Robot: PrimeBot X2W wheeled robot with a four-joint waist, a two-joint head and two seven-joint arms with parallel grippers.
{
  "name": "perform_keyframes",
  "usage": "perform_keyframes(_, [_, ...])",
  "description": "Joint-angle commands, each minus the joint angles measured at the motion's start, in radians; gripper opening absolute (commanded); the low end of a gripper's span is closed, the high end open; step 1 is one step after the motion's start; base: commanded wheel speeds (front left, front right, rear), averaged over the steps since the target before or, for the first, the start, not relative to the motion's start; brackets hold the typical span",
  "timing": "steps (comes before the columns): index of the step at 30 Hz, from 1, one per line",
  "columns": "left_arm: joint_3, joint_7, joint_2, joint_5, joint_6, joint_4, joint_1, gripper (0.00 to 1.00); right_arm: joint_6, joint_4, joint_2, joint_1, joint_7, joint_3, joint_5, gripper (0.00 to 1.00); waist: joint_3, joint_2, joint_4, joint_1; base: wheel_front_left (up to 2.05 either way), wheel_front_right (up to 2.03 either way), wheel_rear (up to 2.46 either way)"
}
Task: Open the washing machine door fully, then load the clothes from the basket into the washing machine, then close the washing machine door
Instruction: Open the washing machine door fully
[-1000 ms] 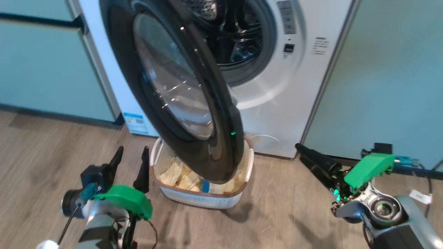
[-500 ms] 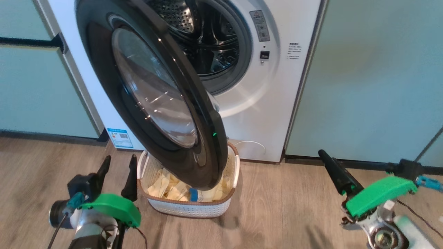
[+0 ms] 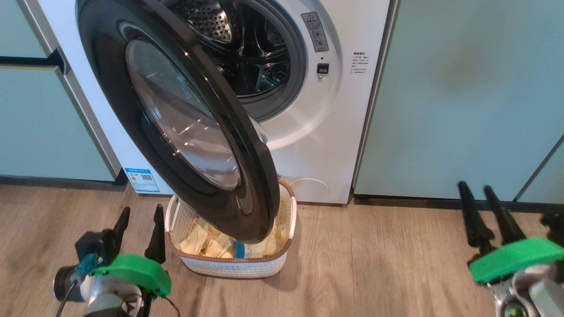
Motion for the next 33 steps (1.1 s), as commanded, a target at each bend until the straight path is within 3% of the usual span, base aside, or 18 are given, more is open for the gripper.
perform_keyframes(1, [0.037, -0.006, 0.021, 0.005, -0.004, -0.037, -0.034, 1.00, 0.000, -0.033, 0.008, 0.007, -0.010, -0.021, -0.042, 1.00, 0.000, -0.0001, 0.001, 0.0000, 0.00, 0.00, 0.00])
perform_keyframes(8, [0.044, -0.006, 0.016, 0.009, -0.005, -0.041, -0.032, 1.00, 0.000, -0.104, 0.084, 0.117, -0.011, -0.215, -0.366, 1.00, 0.000, -0.0001, 0.003, 0.0000, 0.00, 0.00, 0.00])
perform_keyframes(12, [0.048, -0.006, 0.015, 0.010, -0.006, -0.041, -0.032, 1.00, 0.000, -0.133, 0.116, 0.159, -0.011, -0.275, -0.473, 1.00, 0.001, -0.0001, 0.003, 0.0000, 0.00, 0.00, 0.00])
perform_keyframes(19, [0.052, -0.006, 0.015, 0.010, -0.007, -0.033, -0.035, 1.00, 0.000, -0.144, 0.138, 0.210, -0.011, -0.289, -0.553, 1.00, 0.002, -0.0001, 0.005, 0.0000, 0.00, 0.00, 0.00])
perform_keyframes(33, [0.049, -0.006, 0.015, 0.015, -0.008, -0.022, -0.033, 1.00, 0.000, -0.141, 0.137, 0.241, -0.011, -0.308, -0.582, 1.00, 0.000, -0.0001, 0.012, 0.0000, 0.00, 0.00, 0.00])
